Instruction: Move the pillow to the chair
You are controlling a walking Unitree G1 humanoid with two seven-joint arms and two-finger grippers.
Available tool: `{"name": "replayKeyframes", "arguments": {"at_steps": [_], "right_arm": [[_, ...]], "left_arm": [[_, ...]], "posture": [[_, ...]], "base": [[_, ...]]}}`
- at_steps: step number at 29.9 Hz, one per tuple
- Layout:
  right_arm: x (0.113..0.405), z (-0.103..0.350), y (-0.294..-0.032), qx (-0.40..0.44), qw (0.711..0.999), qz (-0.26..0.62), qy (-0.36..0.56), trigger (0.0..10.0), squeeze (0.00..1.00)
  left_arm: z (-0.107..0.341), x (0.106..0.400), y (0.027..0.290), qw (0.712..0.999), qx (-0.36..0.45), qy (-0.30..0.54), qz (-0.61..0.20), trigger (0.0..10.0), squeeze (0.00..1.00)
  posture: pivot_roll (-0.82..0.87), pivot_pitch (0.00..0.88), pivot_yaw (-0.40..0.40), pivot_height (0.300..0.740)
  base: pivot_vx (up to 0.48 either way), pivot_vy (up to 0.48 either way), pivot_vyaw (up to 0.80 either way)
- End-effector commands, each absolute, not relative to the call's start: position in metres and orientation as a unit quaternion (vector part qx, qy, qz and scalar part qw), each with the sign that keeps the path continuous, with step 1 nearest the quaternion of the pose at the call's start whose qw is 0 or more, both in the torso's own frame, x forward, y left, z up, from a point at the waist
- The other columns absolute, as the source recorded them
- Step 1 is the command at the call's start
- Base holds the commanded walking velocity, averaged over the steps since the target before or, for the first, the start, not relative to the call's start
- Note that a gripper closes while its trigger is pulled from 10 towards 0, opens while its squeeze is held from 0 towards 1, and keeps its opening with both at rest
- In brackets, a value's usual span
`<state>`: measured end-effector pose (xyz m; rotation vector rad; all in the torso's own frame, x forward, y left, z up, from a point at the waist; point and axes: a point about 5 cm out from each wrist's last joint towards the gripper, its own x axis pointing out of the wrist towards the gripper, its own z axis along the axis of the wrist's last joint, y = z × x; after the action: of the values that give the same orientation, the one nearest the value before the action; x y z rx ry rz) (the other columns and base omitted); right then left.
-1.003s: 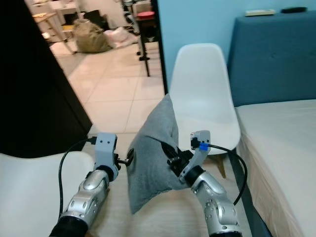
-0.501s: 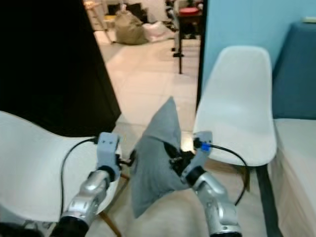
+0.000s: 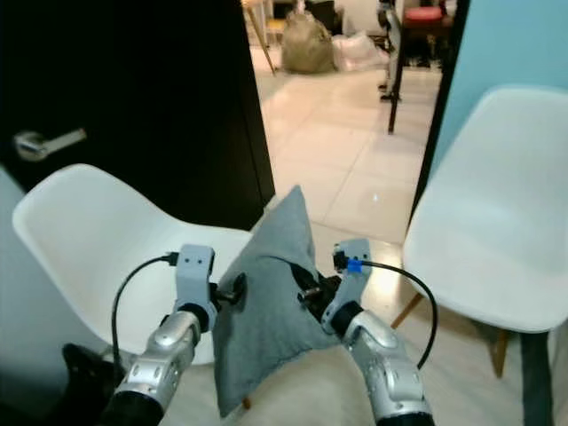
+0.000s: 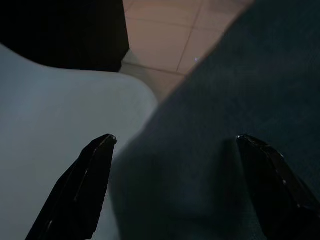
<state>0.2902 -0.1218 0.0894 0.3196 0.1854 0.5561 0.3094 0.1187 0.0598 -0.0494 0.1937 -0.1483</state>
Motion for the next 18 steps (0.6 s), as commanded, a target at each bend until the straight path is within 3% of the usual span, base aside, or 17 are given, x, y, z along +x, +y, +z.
{"name": "replayKeyframes", "arguments": {"at_steps": [1, 6, 8, 18], "right_arm": [[0.298, 0.101, -0.120, 0.146, 0.946, 0.281, 0.071, 10.0, 0.00], [0.301, 0.100, -0.120, 0.139, 0.939, 0.303, 0.086, 10.0, 0.00], [0.305, 0.103, -0.116, 0.133, 0.933, 0.324, 0.080, 10.0, 0.00], [0.315, 0.111, -0.101, 0.153, 0.929, 0.333, 0.053, 10.0, 0.00]], "left_arm": [[0.059, 0.310, 0.125, 0.994, -0.029, 0.091, -0.049, 10.0, 0.00], [0.062, 0.309, 0.126, 0.996, -0.042, 0.077, -0.024, 10.0, 0.00], [0.063, 0.307, 0.125, 0.996, -0.050, 0.070, -0.015, 10.0, 0.00], [0.063, 0.304, 0.132, 0.997, -0.039, 0.066, -0.014, 10.0, 0.00]], "posture": [[-0.10, 0.000, -0.086, 0.740], [-0.03, 0.000, -0.176, 0.740], [0.00, 0.000, -0.184, 0.740], [0.02, 0.000, -0.121, 0.740]], "base": [[0.000, 0.000, 0.00], [0.000, 0.000, 0.00], [0.000, 0.000, 0.74], [0.000, 0.000, 0.77]]}}
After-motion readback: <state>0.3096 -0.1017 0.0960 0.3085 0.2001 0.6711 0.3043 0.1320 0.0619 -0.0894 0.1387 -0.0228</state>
